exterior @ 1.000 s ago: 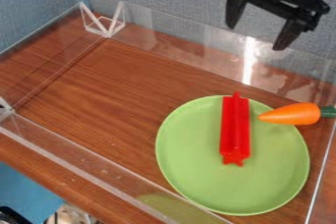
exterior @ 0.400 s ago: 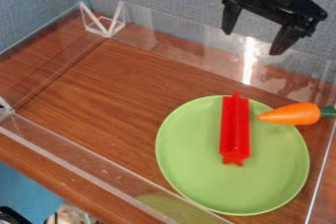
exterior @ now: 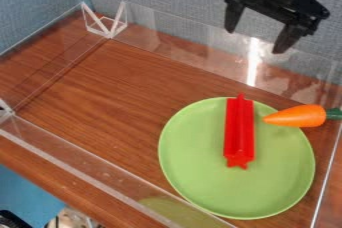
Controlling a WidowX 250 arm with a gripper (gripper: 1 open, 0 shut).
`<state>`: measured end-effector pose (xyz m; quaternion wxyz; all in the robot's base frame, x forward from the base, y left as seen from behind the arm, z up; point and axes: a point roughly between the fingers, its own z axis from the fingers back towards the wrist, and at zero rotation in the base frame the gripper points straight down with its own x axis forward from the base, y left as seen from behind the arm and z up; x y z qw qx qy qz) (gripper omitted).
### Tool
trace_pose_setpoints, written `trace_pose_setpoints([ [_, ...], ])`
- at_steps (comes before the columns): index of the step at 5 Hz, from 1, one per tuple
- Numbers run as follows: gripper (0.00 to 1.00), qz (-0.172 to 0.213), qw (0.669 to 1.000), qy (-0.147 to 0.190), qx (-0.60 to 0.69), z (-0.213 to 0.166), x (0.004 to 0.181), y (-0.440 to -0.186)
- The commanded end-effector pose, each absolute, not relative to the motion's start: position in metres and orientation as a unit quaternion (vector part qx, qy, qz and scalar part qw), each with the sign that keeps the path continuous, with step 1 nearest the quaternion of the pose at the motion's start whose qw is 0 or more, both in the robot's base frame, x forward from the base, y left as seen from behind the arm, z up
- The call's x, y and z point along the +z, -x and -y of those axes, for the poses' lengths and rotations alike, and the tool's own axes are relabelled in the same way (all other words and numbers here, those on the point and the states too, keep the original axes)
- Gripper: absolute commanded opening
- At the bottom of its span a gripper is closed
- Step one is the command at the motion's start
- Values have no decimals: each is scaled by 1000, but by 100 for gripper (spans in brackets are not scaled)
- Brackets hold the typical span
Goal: Put the carrot on the right side
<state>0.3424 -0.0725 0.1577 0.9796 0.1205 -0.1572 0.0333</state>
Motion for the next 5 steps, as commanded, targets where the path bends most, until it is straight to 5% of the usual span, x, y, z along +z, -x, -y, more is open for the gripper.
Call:
trace_pose_setpoints([
  [1, 100, 206, 973, -99, 17, 60, 189, -354],
  [5, 100, 211, 973, -87, -37, 73, 187, -318],
])
